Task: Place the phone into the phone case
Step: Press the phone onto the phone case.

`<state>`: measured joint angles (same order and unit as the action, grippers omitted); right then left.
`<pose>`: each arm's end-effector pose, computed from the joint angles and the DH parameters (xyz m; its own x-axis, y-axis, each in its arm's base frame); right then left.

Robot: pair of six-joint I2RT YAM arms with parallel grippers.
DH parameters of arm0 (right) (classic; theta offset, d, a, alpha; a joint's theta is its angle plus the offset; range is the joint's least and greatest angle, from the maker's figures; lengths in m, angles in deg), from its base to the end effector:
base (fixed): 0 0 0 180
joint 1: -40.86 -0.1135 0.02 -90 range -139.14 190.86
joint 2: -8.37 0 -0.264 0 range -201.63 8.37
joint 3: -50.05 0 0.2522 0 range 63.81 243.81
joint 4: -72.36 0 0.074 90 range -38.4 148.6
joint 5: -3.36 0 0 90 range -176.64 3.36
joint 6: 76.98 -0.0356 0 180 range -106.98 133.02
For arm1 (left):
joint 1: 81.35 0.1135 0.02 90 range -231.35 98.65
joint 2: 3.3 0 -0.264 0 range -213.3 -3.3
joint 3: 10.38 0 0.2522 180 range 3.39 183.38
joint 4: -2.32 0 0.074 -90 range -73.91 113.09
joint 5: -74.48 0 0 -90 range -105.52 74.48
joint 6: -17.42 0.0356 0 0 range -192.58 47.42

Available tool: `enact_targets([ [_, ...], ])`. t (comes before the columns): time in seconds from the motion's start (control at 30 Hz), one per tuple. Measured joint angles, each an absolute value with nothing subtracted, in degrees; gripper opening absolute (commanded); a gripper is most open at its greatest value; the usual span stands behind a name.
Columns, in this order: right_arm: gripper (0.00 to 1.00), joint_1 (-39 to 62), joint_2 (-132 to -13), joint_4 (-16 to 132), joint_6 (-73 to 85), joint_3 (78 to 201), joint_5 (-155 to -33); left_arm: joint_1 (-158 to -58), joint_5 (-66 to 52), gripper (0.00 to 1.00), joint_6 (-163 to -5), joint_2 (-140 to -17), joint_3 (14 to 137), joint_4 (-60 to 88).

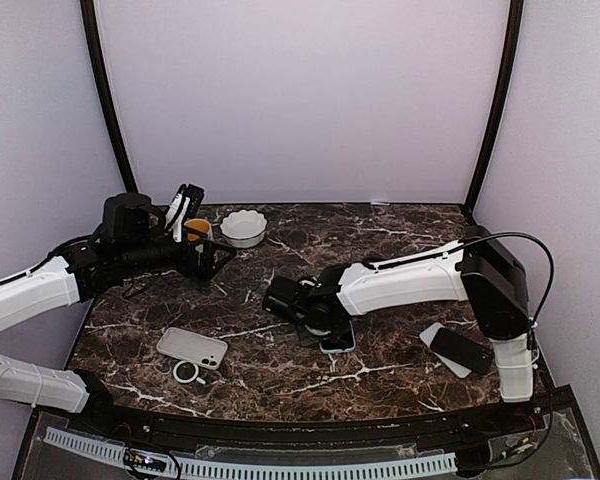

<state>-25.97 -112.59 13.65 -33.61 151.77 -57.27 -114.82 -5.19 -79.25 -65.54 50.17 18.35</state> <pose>0.1797 0.3754 0.1541 -0.8174 -0.2997 -0.4920 -0.2428 0.9537 -0.1776 0.2075 -0.1448 0.3065 -0.3317 0.0823 -0.9398 0.6509 0.7410 -0.1648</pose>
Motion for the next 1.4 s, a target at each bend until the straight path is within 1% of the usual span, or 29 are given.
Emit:
enact_targets([
  [0.2,0.12,-26.6,-112.2,16.0,-34.9,149.3,-55.3,-114.8,-5.2,0.98,-79.3,-65.7,50.2,18.6],
  [0.47,0.11,-26.9,-110.2,21.1,-35.3,145.1,-54.7,-114.8,-5.2,0.98,-79.3,-65.7,50.3,18.8],
  [0.67,0.18,-26.8,-109.8,19.7,-33.5,145.9,-55.6,-114.8,-5.2,0.98,-79.3,-65.7,50.3,18.8],
  [0.7,0.2,-26.6,-109.8,18.3,-32.8,146.6,-56.0,-114.8,-5.3,0.98,-79.2,-65.7,50.3,18.9],
  [0.73,0.26,-26.3,-109.8,16.4,-32.2,147.5,-56.5,-114.8,-5.3,0.98,-79.2,-65.7,50.3,18.9],
  [0.77,0.34,-26.1,-109.8,15.0,-31.7,148.1,-56.9,-114.8,-5.4,0.98,-79.2,-65.7,50.3,18.9],
  [0.83,0.53,-25.4,-109.6,12.6,-30.4,149.5,-57.5,-114.8,-5.5,0.98,-79.2,-65.8,50.3,18.9],
  [0.9,0.75,-24.3,-108.7,11.4,-29.4,150.3,-58.3,-114.8,-5.5,0.98,-79.2,-65.9,50.3,19.2],
  [0.97,0.92,-23.3,-107.3,11.0,-29.5,150.4,-59.0,-114.8,-5.7,0.98,-79.2,-66.0,50.3,19.4],
  [1.0,0.98,-22.7,-106.4,10.7,-29.3,150.4,-59.5,-114.8,-5.8,0.98,-79.2,-66.0,50.3,19.5],
  [1.17,0.98,-19.9,-103.9,11.4,-29.7,149.7,-64.0,-114.8,-5.9,0.98,-79.2,-66.0,50.6,19.6],
  [1.4,0.98,-17.3,-104.9,12.9,-29.7,147.6,-70.1,-114.8,-5.9,0.98,-79.2,-66.0,51.0,19.6],
])
